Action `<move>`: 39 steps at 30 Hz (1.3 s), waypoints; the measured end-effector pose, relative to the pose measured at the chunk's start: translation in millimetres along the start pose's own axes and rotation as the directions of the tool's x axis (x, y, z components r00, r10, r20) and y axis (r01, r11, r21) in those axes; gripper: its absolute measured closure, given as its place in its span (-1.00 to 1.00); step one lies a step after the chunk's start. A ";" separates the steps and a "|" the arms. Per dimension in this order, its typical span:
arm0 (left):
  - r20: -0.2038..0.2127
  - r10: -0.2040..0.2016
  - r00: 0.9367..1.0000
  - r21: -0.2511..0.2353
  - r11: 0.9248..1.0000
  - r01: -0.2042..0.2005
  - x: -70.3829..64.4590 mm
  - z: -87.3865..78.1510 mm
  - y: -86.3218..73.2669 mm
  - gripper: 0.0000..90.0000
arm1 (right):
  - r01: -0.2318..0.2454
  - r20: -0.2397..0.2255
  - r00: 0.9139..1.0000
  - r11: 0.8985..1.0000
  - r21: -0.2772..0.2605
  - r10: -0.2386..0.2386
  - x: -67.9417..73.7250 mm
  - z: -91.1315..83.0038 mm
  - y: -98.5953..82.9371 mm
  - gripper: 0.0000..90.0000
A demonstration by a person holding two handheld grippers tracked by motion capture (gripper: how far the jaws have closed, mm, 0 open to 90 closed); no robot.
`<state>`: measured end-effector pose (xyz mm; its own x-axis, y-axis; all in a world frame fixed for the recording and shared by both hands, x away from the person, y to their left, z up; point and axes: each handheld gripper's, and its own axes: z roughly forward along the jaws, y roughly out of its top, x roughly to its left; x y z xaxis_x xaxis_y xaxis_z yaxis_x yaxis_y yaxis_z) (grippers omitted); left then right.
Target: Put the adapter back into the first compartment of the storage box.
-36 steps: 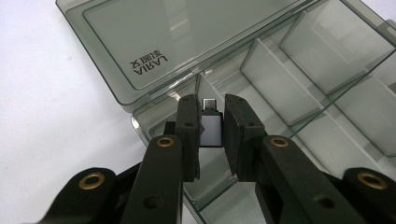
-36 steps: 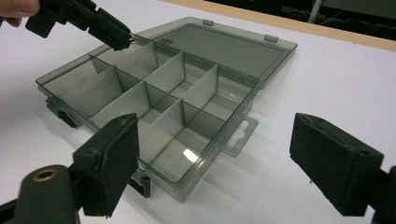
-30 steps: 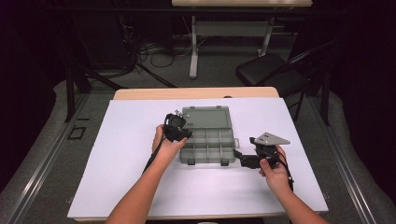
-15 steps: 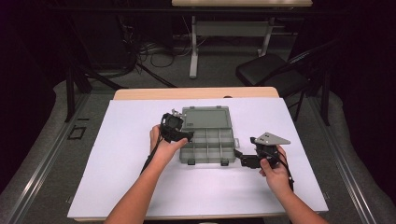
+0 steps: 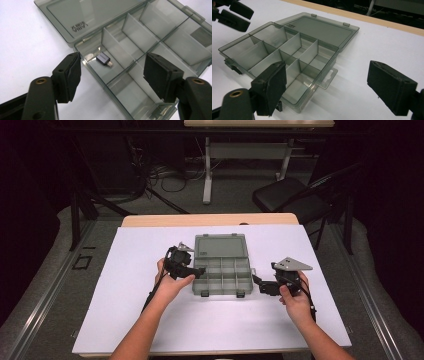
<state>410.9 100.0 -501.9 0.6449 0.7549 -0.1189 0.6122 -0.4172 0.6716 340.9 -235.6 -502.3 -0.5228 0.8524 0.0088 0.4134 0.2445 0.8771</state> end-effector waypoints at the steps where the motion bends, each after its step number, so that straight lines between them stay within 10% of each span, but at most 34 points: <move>1: 0.007 -0.012 1.000 -0.002 1.000 0.012 0.7 0.5 -1.3 -0.33 | 0.000 0.000 1.000 1.000 0.000 0.000 0.0 0.0 0.0 -0.65; 8: 0.003 -0.051 0.999 0.027 0.998 0.051 -0.3 8.9 -13.8 -0.45 | -0.003 0.005 1.000 1.000 0.005 0.003 -0.3 0.4 1.0 -0.65; 30: -0.113 0.011 0.994 0.077 0.997 -0.002 -8.8 38.5 -32.9 -0.10 | -0.012 -0.002 1.000 1.000 -0.017 0.012 -4.0 0.2 9.6 -0.65; 39: -0.085 -0.009 0.996 0.060 0.998 0.014 -8.1 38.7 -35.5 0.02 | -0.025 -0.005 1.000 1.000 -0.005 0.025 -11.0 8.7 15.5 -0.65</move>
<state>401.6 89.2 -553.1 0.5984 0.7988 -0.0623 0.6476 -0.4364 0.6247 359.5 -237.2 -493.0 -0.5161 0.8559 0.0326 0.4225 0.2212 0.8790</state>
